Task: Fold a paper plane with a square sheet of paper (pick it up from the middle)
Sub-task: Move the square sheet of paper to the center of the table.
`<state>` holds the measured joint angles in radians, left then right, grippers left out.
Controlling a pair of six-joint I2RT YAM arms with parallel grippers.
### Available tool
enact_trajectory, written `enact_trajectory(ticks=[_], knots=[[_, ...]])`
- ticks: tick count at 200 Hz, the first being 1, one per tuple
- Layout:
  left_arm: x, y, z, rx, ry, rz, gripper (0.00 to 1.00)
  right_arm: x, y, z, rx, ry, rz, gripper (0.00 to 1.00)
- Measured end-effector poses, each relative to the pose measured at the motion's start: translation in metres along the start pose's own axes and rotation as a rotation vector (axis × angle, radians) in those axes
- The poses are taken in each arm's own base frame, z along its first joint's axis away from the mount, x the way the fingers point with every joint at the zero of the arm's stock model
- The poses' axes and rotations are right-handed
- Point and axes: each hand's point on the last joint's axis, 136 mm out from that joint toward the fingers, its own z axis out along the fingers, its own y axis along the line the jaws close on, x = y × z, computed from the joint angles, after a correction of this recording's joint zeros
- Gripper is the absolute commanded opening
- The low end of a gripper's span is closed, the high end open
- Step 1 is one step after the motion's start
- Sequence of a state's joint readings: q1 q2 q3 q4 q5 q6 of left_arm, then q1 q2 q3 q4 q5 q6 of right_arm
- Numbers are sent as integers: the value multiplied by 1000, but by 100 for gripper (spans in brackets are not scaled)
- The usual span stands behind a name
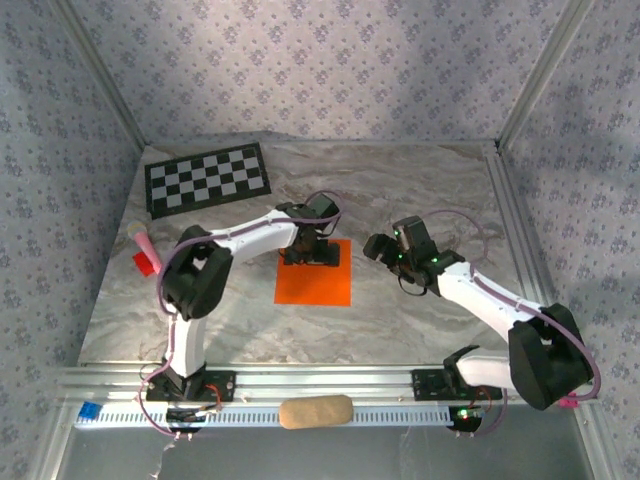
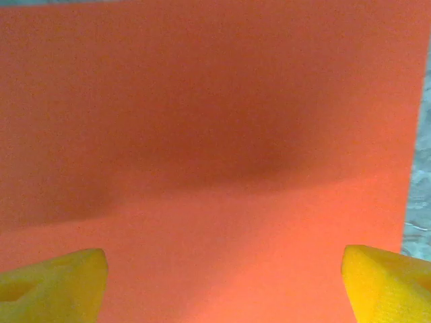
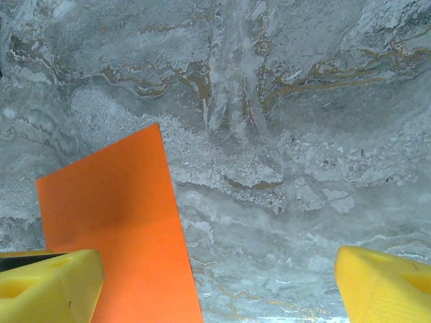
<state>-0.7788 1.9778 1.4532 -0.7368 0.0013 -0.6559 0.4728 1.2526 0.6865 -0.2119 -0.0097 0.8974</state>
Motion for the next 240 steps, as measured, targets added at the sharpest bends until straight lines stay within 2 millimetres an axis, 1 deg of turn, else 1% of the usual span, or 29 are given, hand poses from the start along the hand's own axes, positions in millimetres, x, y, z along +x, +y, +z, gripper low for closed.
enact_trajectory(ticks=[25,59,84,134,150,200,240], knots=[[12,5,13,-47,48,9,90,1,1,-2,-5,-2,-11,92],[20,15,20,-88,68,1,91,-1,4,-7,-20,-11,-38,93],[25,24,19,-115,61,0,91,0,5,-8,-20,-11,-53,93],[33,35,14,-128,53,2,92,3,5,-8,-15,-5,-75,94],[32,37,10,-133,38,2,91,5,6,-8,-18,-2,-91,96],[15,38,-17,-96,-84,-52,92,7,15,-8,-52,4,-129,97],[9,46,-18,-102,-92,-91,92,12,20,-7,-76,34,-155,97]])
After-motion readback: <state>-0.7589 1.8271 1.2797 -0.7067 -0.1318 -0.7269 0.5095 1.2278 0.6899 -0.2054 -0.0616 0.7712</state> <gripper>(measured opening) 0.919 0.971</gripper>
